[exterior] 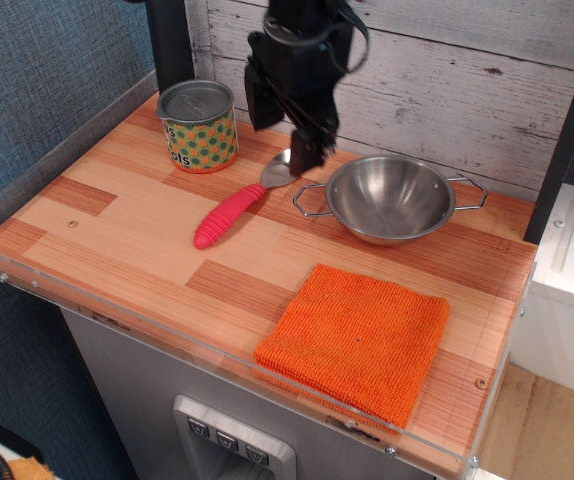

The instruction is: Move can directly below to bottom left corner.

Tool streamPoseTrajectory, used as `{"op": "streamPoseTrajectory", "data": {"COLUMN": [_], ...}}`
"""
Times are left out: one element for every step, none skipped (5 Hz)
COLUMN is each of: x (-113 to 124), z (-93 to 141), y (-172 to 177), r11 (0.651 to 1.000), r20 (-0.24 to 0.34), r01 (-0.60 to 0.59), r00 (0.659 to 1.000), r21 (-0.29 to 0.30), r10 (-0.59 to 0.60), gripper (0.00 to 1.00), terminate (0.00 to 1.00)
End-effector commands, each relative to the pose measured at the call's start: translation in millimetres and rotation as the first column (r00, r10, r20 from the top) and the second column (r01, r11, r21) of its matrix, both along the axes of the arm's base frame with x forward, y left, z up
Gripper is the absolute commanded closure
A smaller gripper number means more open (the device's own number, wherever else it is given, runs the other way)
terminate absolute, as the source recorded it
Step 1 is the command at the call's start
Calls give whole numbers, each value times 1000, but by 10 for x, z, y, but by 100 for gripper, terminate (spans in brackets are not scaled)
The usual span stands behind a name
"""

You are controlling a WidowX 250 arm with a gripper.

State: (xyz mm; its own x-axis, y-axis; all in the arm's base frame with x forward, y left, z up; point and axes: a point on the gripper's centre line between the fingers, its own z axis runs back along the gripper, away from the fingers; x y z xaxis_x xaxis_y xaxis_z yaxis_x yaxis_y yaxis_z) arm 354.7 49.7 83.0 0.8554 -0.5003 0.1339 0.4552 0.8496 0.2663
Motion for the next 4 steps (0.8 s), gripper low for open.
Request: {"op": "streamPoseTrajectory", "data": {"x": [365,464,583,668], "z": [183,147,109,67], "y": [194,321,447,527], "r11": [992,986,983,982], "r20": [81,94,104,110], "r01": [123,167,183,184], "r00": [989,982,978,978], "r21": [-16,-14,-17,-35], "r10": [-121,-165,-180,-179], "gripper": [0,0,0,0], "terminate": [0,0,0,0]}}
